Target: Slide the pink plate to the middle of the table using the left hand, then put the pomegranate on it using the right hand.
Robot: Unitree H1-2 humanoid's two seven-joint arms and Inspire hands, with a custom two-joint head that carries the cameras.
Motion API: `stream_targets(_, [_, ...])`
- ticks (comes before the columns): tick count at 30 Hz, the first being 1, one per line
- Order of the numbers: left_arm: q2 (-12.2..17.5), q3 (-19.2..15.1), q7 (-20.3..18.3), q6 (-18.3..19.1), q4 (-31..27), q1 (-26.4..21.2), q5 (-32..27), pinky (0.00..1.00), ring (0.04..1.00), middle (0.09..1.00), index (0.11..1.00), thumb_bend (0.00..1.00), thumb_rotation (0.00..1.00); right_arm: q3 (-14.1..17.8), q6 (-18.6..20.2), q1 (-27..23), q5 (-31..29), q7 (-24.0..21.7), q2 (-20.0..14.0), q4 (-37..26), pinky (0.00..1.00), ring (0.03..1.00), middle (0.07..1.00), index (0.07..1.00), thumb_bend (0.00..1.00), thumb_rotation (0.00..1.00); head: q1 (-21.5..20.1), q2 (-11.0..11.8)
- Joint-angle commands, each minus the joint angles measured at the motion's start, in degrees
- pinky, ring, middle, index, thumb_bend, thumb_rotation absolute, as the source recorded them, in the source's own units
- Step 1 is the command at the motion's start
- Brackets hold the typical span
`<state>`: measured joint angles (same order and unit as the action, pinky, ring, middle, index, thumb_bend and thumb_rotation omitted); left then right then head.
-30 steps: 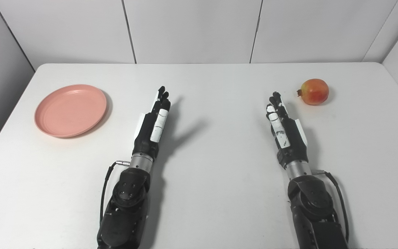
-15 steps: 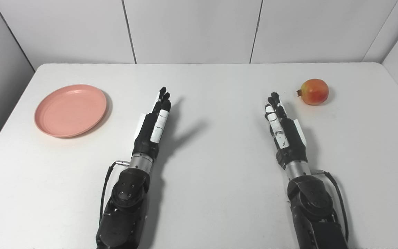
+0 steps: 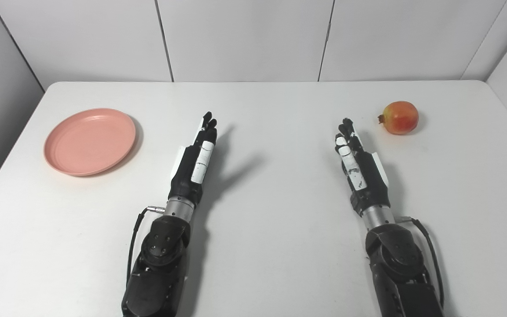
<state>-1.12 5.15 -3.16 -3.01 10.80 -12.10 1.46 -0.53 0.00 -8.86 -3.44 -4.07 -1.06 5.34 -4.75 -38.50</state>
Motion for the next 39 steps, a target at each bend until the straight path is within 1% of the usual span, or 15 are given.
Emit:
stream_targets(1, [-0.5,-0.4,1.1,-0.8,-0.3,-0.5,0.7,1.0,1.0,1.0,1.0,0.81,1.0,0.9,-2.5,-0.5,-0.2,1.1,0.6,-0.1,1.0,1.0,1.0,1.0,0.72,0.81,0.2,0.1])
stream_targets(2, [-0.8,-0.6,1.5,-0.8,-0.5,-0.3,0.5,1.0,1.0,1.0,1.0,0.77,1.0,1.1,-2.1,-0.4,0.1,1.8,0.9,-0.2,1.0,1.0,1.0,1.0,0.72,0.79,0.2,0.1])
stream_targets(4, [-1.6,-1.0,1.6,-0.6,-1.1,0.0,-0.6,1.0,1.0,1.0,1.0,0.74,1.0,1.5,-1.5,-0.2,0.2,2.6,1.5,-0.6,1.0,1.0,1.0,0.997,0.73,0.77,0.2,0.4])
stream_targets(5, [-1.5,-0.9,2.1,-0.6,-1.0,0.1,0.3,1.0,1.0,1.0,1.0,0.73,1.0,1.5,-1.6,0.0,0.0,2.5,1.6,-0.7,1.0,1.0,1.0,0.998,0.72,0.76,0.2,0.5])
stream_targets(7, [-1.1,-0.6,2.2,-1.0,-0.7,0.1,1.2,1.0,1.0,1.0,1.0,0.73,1.0,1.1,-2.1,0.2,-0.1,1.7,1.2,-0.8,1.0,1.0,1.0,1.0,0.72,0.76,0.2,0.6])
stream_targets(8, [-0.9,-0.4,2.0,-1.2,-0.5,0.1,1.3,1.0,1.0,1.0,1.0,0.75,1.0,0.8,-2.4,0.2,-0.1,1.1,0.8,-0.7,1.0,1.0,1.0,1.0,0.69,0.78,0.2,0.6])
stream_targets(10, [-0.2,0.1,1.2,-1.0,-0.2,0.0,1.5,1.0,1.0,1.0,1.0,0.79,1.0,0.3,-3.0,0.1,-0.5,-0.2,0.0,-0.3,1.0,1.0,1.0,1.0,0.69,0.82,0.4,1.2])
stream_targets(13, [0.1,0.5,1.3,-1.0,0.1,0.0,1.8,1.0,1.0,1.0,1.0,0.81,1.0,0.4,-3.5,0.1,-1.0,-0.7,-0.3,-0.1,1.0,1.0,1.0,1.0,0.71,0.83,0.9,2.7])
stream_targets(17, [-0.8,0.0,1.5,-1.9,-0.2,0.6,0.9,1.0,1.0,1.0,1.0,0.76,1.0,1.2,-3.3,0.8,-0.5,1.2,0.9,-0.3,1.0,1.0,1.0,1.0,0.72,0.78,1.0,3.7])
stream_targets(19, [-1.0,-0.2,1.1,-2.4,0.1,0.7,-0.1,1.0,1.0,1.0,1.0,0.75,1.0,1.3,-2.8,1.2,-0.4,1.5,1.2,-0.5,1.0,1.0,1.0,0.997,0.71,0.79,0.9,3.5])
stream_targets(22, [-1.1,-0.3,1.1,-2.4,0.1,0.8,-0.2,1.0,1.0,1.0,1.0,0.78,1.0,1.8,-2.9,1.3,-1.4,1.6,1.7,-0.5,1.0,1.0,1.0,0.986,0.7,0.76,0.9,3.5])
stream_targets(26, [-0.3,0.4,1.1,-1.4,-0.9,1.1,1.2,1.0,1.0,1.0,1.0,0.76,1.0,0.3,-4.0,1.2,-0.7,-0.5,-0.1,-0.9,1.0,1.0,1.0,0.999,0.66,0.82,0.9,2.7])
stream_targets(29, [-0.2,0.5,1.0,-0.8,-1.3,0.9,1.3,1.0,1.0,1.0,1.0,0.77,1.0,0.2,-4.0,0.9,-0.8,-0.7,-0.4,-0.9,1.0,1.0,1.0,1.0,0.69,0.84,1.0,1.9])
stream_targets(35, [-1.2,-0.3,0.9,-0.9,-1.4,0.6,-0.3,1.0,1.0,1.0,1.0,0.75,1.0,1.5,-1.8,0.8,-0.4,2.3,1.4,-1.7,1.0,1.0,1.0,0.99,0.69,0.76,0.8,1.1])
stream_targets(39, [-1.0,-0.2,1.4,-0.1,-1.3,0.3,0.5,1.0,1.0,1.0,1.0,0.78,1.0,1.5,-2.5,0.3,-0.7,2.0,1.4,-1.1,1.0,1.0,1.0,0.995,0.7,0.76,0.6,0.9])
